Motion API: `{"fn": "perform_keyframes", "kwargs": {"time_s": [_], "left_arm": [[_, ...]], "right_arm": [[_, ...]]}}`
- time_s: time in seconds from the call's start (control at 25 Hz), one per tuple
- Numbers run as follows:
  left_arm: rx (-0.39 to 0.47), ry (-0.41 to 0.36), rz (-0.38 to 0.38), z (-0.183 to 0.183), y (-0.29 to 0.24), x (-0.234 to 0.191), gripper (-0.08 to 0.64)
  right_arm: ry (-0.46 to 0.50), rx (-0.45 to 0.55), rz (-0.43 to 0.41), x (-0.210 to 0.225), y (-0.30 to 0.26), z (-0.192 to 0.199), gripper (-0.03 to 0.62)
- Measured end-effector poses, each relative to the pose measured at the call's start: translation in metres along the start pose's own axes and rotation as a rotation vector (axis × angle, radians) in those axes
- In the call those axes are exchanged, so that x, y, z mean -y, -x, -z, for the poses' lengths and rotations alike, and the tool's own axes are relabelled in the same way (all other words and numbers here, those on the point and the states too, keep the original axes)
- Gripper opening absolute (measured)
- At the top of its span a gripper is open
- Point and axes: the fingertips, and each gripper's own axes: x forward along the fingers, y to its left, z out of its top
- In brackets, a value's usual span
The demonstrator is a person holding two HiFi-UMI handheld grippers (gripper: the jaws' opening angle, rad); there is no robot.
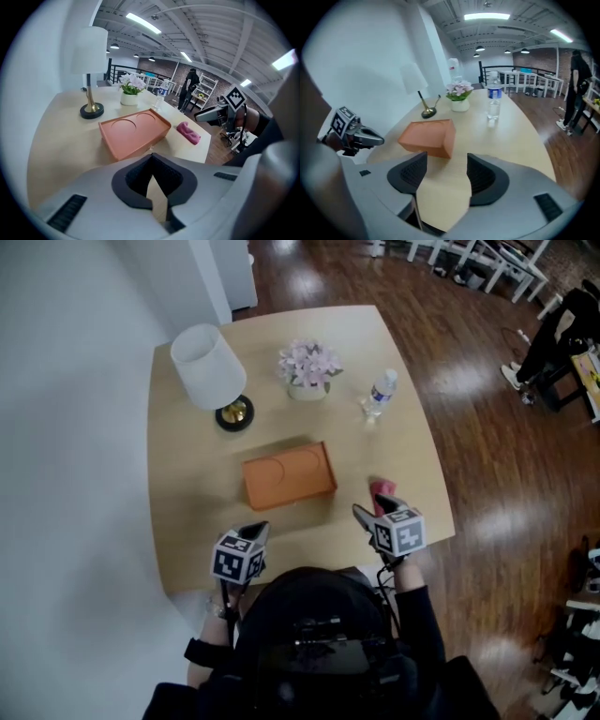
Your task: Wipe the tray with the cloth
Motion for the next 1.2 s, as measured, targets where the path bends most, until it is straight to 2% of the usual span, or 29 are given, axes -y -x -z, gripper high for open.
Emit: {"fn": "perform_keyframes", "kwargs": {"time_s": [0.04, 0.16, 0.32, 0.6, 0.88, 1.2], "left_arm": [[0.0, -0.004, 0.011, 0.002, 0.001, 0.002, 0.003], [-0.001, -0.017, 0.037, 0.006, 0.003, 0.008, 0.003], [0.004, -0.044, 0.059, 0.009, 0.005, 0.012, 0.003], [-0.009, -0.053, 0.063, 0.017, 0.006, 0.011, 0.003], [-0.013, -0.051, 0.056, 0.018, 0.006, 0.009, 0.003], [-0.021, -0.041, 0.042, 0.02, 0.003, 0.007, 0.003]], "right_arm": [[0.01, -0.003, -0.034, -0.02, -0.004, 0.001, 0.256], [0.051, -0.026, -0.104, -0.068, -0.016, 0.007, 0.125], [0.146, -0.077, -0.152, -0.102, -0.025, 0.019, 0.008], [0.198, -0.106, -0.17, -0.116, -0.032, 0.024, 0.007], [0.244, -0.086, -0.174, -0.116, -0.031, 0.018, 0.002], [0.232, -0.1, -0.183, -0.108, -0.035, 0.024, 0.002]]}}
